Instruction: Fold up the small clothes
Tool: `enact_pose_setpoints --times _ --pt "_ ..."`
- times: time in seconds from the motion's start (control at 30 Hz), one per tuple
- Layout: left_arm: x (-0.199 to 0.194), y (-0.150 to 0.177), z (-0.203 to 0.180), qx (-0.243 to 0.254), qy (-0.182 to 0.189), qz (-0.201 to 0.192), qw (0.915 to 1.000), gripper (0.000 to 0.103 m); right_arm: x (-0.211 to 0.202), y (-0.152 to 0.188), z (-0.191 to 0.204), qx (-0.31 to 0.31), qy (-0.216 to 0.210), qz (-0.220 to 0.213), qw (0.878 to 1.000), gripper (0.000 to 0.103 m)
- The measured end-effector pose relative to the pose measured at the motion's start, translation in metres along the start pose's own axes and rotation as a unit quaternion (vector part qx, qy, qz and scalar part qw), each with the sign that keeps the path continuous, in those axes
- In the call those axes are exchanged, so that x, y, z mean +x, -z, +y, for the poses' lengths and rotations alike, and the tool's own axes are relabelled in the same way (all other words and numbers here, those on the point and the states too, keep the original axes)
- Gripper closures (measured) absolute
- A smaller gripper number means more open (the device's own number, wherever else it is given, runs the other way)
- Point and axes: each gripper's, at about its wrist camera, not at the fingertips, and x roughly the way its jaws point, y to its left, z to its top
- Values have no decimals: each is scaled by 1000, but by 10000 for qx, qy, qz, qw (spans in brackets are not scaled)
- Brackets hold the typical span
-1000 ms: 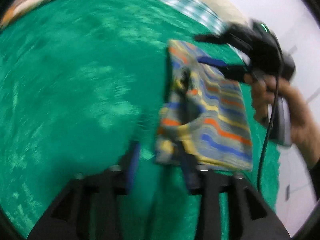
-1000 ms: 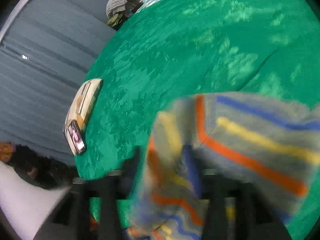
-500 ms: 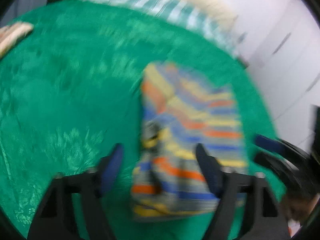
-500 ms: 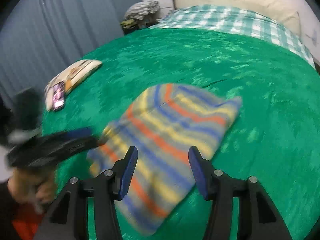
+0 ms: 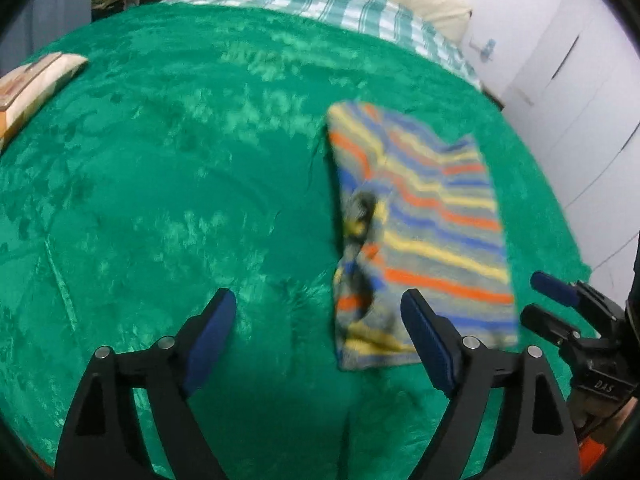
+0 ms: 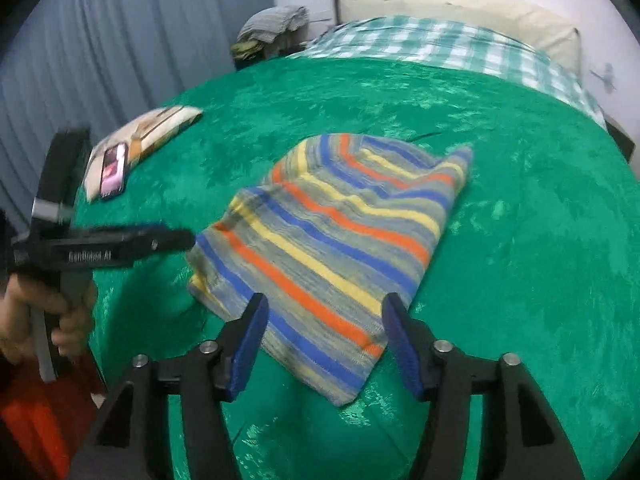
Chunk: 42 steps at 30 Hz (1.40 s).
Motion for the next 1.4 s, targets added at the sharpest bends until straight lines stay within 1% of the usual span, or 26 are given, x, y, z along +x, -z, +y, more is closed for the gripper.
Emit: enact_pose_setpoints --times 0.07,0.1,0.13,0.17,0.23,0.3,0.37,0.43,0.5,0.57,0.63,0.67,0.73,0.77,0.8,0.87,0.93,1.0,1.07,1.13,1.17,1.2,1.23,1.27,1.33,1.4 --pt "3 20 2 122 -211 224 9995 18 19 11 0 202 21 267 9994 40" --pt "3 26 2 197 -278 253 9991 18 32 21 -1 281 52 541 9981 40" --pt "-2 31 2 261 -273 169 9991 18 40 28 0 314 77 725 9968 40" --pt "-10 33 2 270 -235 74 9993 18 39 34 -1 356 105 763 9964 40" --pt "-26 32 3 232 -174 -145 9995 18 25 33 0 412 167 567 9974 40" --pt "-40 20 1 129 -86 -437 9989 18 11 27 1 400 299 345 9982 40" --pt "-50 2 -6 102 121 -702 9974 14 -4 13 1 301 445 70 9985 40" --pt "-47 -19 -16 175 301 -765 9965 14 -9 -2 -2 239 501 -109 9984 40" --pt "-30 -40 -27 271 456 -640 9965 14 -6 -27 -6 210 521 -248 9981 40" --pt "-2 -52 -32 274 353 -427 9981 14 6 -48 -9 206 461 -355 9981 40" --pt "26 -54 -30 172 274 -92 9994 14 26 -61 -13 263 451 -317 9981 40" --pt "41 -51 -28 142 200 110 9996 15 36 -63 -14 293 416 -256 9984 40" --pt "65 -40 -26 215 -22 467 9987 16 67 -59 -19 426 338 147 9984 40" --pt "66 -36 -26 310 -14 426 9986 16 87 -48 -21 458 339 471 9973 39" --pt "61 -33 -29 415 -12 347 9985 16 93 -44 -20 331 416 509 9973 39" --pt "45 -27 -32 489 8 264 9985 16 87 -41 -9 -79 611 389 9973 40" --pt "21 -19 -30 458 211 70 9987 15 68 -43 -5 59 505 271 9983 40" --pt "4 -11 -26 434 303 8 9986 11 46 -40 0 84 404 75 9991 40" --pt "4 0 -25 464 153 151 9987 6 28 -29 12 -75 412 -72 9991 37" --pt "24 11 -23 646 -97 600 9961 7 29 -14 17 -127 393 -2 9991 32" --pt "31 18 -22 760 -228 770 9939 7 36 -4 16 -131 362 213 9990 31" --pt "29 21 -22 829 -255 736 9935 7 49 9 15 -137 399 570 9975 31" --pt "18 23 -21 823 -199 618 9945 9 56 16 15 -128 477 777 9958 31" --pt "7 22 -18 747 -88 524 9958 9 53 21 12 -3 441 818 9957 32" --pt "-17 16 -8 496 289 238 9981 7 25 23 2 449 158 491 9977 31" --pt "-28 5 3 218 578 10 9981 6 1 21 -11 778 87 128 9968 18"
